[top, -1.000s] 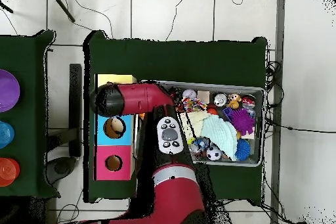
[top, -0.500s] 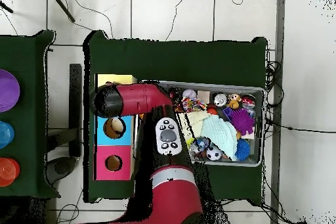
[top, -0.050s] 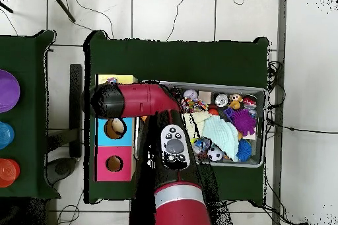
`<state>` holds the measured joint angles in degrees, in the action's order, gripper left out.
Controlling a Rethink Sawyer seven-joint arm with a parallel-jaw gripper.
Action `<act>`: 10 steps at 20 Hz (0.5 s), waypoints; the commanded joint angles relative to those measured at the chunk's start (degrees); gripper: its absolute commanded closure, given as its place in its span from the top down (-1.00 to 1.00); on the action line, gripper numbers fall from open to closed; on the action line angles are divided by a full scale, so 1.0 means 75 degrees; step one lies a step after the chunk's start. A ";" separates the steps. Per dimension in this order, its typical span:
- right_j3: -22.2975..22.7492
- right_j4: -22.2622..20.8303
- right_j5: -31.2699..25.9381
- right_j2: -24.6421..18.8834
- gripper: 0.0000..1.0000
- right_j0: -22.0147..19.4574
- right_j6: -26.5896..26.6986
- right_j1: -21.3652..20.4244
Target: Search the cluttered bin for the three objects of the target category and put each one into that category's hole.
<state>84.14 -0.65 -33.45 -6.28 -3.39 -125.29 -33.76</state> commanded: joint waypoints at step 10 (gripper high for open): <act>0.0964 0.0588 -0.1052 -0.0561 -1.00 -0.0412 -0.0151 -0.0583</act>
<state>84.23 2.38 -35.02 -6.29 -4.17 -125.29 -38.04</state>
